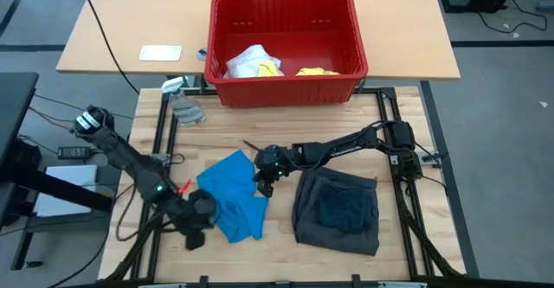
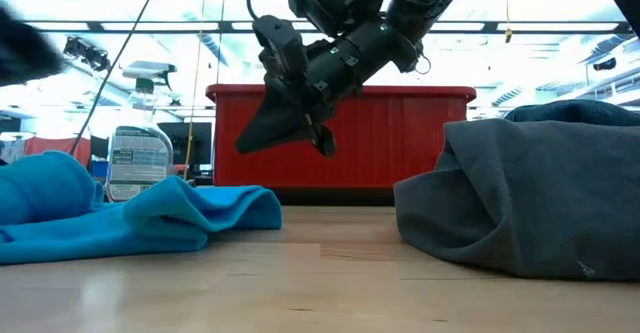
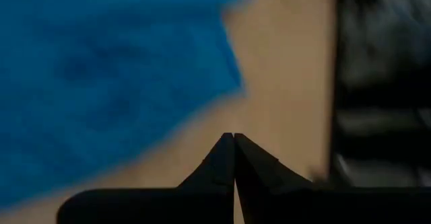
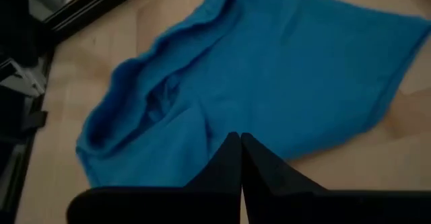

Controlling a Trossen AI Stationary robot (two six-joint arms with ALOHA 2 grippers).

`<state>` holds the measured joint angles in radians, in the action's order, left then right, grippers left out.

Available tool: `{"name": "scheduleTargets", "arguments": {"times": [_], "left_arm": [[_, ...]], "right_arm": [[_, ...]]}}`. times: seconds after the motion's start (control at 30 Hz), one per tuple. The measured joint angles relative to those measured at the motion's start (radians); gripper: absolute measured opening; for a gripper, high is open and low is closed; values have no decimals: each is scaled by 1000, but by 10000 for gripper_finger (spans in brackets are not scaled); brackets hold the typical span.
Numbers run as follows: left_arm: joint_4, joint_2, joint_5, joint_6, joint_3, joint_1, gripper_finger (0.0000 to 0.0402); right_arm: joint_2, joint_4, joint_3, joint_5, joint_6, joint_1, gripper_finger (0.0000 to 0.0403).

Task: Fold laundry
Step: Fold the blue shorts

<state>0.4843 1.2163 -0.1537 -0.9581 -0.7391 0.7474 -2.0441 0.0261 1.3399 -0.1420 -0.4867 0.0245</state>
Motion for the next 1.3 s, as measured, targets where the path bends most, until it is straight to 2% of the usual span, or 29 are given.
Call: {"name": "scheduleTargets", "arguments": {"times": [0.1,0.17,0.27,0.4,0.5,0.6,0.7,0.77,0.87,1.03,1.1,1.3], "left_arm": [[-9,0,-95,5,0,-78,9],[-34,9,-98,27,0,-126,10],[-94,32,-96,127,0,-156,29],[-210,108,-57,287,0,-155,89],[-286,175,49,349,0,-156,138],[-268,235,73,352,-1,-155,171],[-240,273,80,320,0,-163,180],[-237,279,107,318,0,-163,175],[-243,272,167,298,0,-161,146],[-212,227,316,197,-26,-133,44],[-147,203,326,135,-39,-94,12],[0,159,274,-20,-99,15,12]], "right_arm": [[-13,0,1,-8,-50,1,6],[-17,-26,-1,-28,-157,2,8],[-15,-46,1,14,-305,13,27],[-15,-88,0,11,-416,17,80],[-15,-105,-10,42,-463,22,131],[-16,-82,-28,52,-465,22,181],[-15,-24,-57,53,-499,21,216],[-16,10,-82,53,-521,21,227],[-16,35,-95,53,-538,22,228],[-75,98,-99,-6,-529,33,210],[-98,152,-95,-29,-529,37,203],[-112,206,-96,4,-506,45,193]]}}
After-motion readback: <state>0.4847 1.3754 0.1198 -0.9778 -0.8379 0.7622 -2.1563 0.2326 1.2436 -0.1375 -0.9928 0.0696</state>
